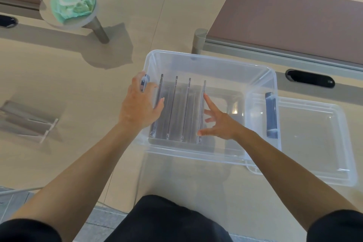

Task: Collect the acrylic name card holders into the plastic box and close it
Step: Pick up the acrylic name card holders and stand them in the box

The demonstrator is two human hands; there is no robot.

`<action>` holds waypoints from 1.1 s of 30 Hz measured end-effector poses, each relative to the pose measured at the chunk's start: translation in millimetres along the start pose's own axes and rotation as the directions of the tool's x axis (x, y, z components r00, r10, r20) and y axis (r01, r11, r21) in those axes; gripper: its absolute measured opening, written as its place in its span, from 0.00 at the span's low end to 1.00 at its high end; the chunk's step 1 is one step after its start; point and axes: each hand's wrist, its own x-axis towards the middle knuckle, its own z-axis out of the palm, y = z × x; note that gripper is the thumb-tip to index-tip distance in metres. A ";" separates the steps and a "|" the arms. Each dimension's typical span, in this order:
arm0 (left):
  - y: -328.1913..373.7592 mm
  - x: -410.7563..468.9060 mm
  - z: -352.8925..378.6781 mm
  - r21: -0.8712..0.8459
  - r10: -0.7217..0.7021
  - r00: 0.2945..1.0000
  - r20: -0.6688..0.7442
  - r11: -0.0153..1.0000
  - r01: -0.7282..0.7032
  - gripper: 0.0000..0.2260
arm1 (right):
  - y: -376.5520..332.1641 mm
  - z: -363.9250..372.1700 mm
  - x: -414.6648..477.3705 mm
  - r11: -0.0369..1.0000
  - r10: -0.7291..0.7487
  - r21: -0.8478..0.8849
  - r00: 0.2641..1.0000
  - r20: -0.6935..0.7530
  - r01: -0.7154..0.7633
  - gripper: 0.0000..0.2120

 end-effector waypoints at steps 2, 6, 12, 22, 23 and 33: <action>1.0 0.0 -0.1 -0.014 -0.020 1.000 -0.002 1.000 0.020 0.20 | -2.0 1.0 1.2 1.000 0.004 -0.016 1.000 -0.003 -0.004 0.59; 1.5 -0.2 -0.8 -0.020 -0.026 1.000 -0.001 0.999 0.026 0.21 | -5.0 1.3 0.9 0.999 -0.005 -0.049 1.000 -0.002 0.005 0.59; 2.0 0.2 -1.7 -0.006 -0.028 1.000 0.006 1.000 0.028 0.21 | -3.0 3.7 3.5 0.997 -0.016 -0.075 1.000 0.010 0.017 0.60; 3.9 0.8 -3.6 0.003 -0.035 0.999 0.014 0.999 0.035 0.22 | -2.4 5.3 6.6 0.994 -0.021 -0.107 1.000 0.004 0.021 0.59; 4.2 0.8 -3.8 0.004 -0.038 0.999 0.016 0.999 0.038 0.22 | -1.7 5.4 6.6 0.993 -0.024 -0.114 1.000 -0.001 0.023 0.59; 7.1 -0.4 -5.0 0.024 -0.043 0.999 0.011 0.999 0.043 0.21 | 3.6 5.1 9.7 0.996 -0.040 -0.084 0.999 -0.028 0.037 0.56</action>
